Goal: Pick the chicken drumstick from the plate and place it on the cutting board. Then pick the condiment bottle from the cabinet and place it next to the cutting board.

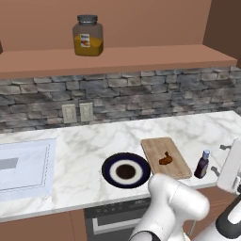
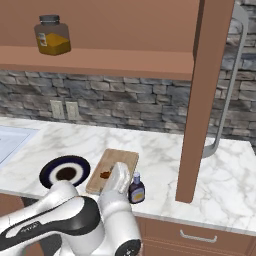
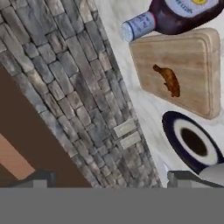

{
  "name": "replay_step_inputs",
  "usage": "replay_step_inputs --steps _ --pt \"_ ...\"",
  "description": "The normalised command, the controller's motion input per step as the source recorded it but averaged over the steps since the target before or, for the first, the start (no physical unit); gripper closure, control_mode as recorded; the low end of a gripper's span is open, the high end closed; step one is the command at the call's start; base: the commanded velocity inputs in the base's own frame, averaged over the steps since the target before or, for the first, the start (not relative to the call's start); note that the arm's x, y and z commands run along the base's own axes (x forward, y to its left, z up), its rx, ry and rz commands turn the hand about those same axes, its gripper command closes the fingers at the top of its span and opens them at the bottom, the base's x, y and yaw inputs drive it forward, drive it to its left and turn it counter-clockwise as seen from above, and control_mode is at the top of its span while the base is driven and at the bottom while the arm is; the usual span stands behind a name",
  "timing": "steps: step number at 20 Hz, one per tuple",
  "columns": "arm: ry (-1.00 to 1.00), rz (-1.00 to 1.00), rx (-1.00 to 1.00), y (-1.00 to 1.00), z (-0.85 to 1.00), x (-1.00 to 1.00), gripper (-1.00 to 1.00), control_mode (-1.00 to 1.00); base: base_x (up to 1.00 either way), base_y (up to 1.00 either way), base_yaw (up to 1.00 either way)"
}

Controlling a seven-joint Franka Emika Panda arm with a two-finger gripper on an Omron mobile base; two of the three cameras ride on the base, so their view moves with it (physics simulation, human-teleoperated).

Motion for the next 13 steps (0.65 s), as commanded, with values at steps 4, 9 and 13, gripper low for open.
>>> replay_step_inputs --steps 4,9,13 --pt "-0.34 -0.05 -0.26 0.00 0.00 -0.40 -1.00 -1.00 0.00 0.00 0.00" --pt "-0.29 -0.04 -0.28 0.00 0.17 -0.38 -1.00 -1.00 0.00 0.00 0.00" --pt "-0.28 -0.05 -0.37 0.00 0.34 -0.37 -1.00 -1.00 0.00 0.00 0.00"
